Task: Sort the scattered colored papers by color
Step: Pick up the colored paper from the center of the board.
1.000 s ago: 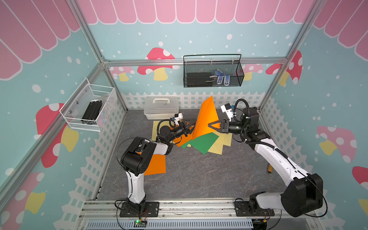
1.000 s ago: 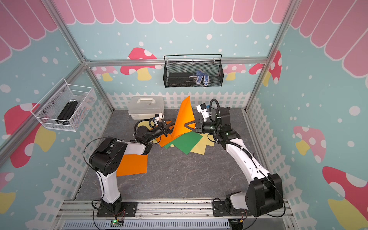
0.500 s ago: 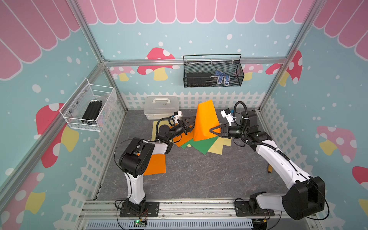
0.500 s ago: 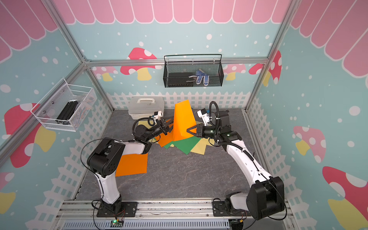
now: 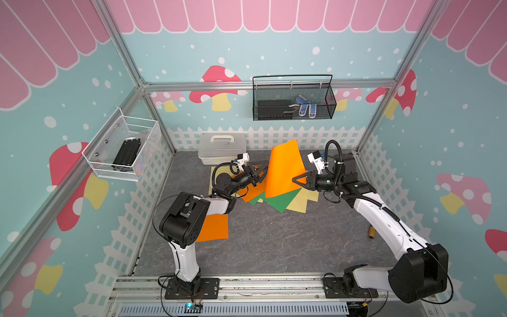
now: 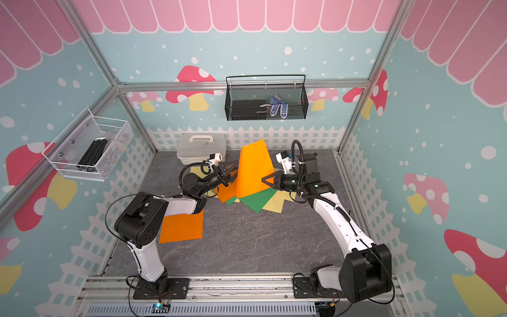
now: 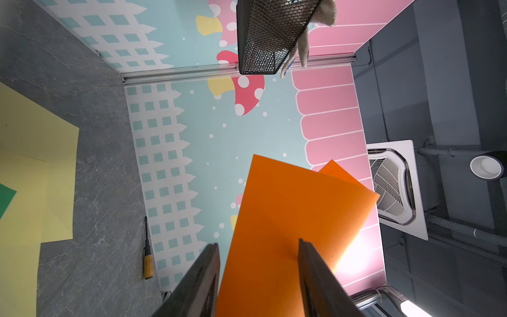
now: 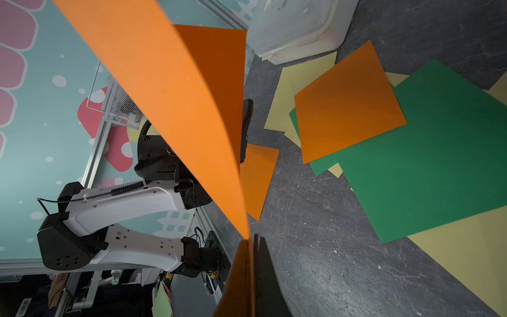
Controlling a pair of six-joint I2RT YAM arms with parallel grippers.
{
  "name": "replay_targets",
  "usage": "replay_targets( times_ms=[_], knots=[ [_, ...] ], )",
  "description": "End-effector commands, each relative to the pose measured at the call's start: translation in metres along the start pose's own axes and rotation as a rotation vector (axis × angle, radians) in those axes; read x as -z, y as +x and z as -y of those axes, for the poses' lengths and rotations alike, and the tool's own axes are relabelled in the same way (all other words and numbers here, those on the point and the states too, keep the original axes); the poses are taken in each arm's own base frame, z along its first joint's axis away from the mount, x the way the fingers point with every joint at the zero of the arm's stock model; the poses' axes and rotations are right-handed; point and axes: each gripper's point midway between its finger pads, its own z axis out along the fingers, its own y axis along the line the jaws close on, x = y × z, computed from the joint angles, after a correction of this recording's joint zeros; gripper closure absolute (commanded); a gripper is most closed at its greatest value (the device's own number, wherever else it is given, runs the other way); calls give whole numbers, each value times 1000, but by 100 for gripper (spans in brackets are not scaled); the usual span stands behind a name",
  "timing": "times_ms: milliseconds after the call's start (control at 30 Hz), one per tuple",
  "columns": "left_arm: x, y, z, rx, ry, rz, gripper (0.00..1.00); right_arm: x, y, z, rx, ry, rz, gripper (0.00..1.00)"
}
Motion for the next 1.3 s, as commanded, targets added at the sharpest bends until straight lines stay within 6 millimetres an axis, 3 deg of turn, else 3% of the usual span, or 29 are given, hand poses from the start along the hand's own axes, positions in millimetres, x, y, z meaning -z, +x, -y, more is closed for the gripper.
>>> replay_targets(
  times_ms=[0, 167, 600, 733, 967, 1267],
  knots=[
    [4, 4, 27, -51, 60, -6, 51, 1, -1, 11, 0, 61, 3, 100],
    [7, 7, 29, -54, 60, -7, 51, 1, 1, 28, -41, 124, -4, 100],
    [10, 13, 37, -76, 68, -16, 52, -4, 6, 45, -61, 184, -46, 100],
    [10, 14, 38, -80, 69, -23, 52, -5, 6, 38, -42, 138, -43, 100],
    [6, 17, 16, -58, 37, -35, 54, -4, 1, 19, 1, 55, -29, 100],
    [8, 18, 1, -75, 13, -38, 56, 7, -6, -9, 53, -23, 13, 100]
  ],
)
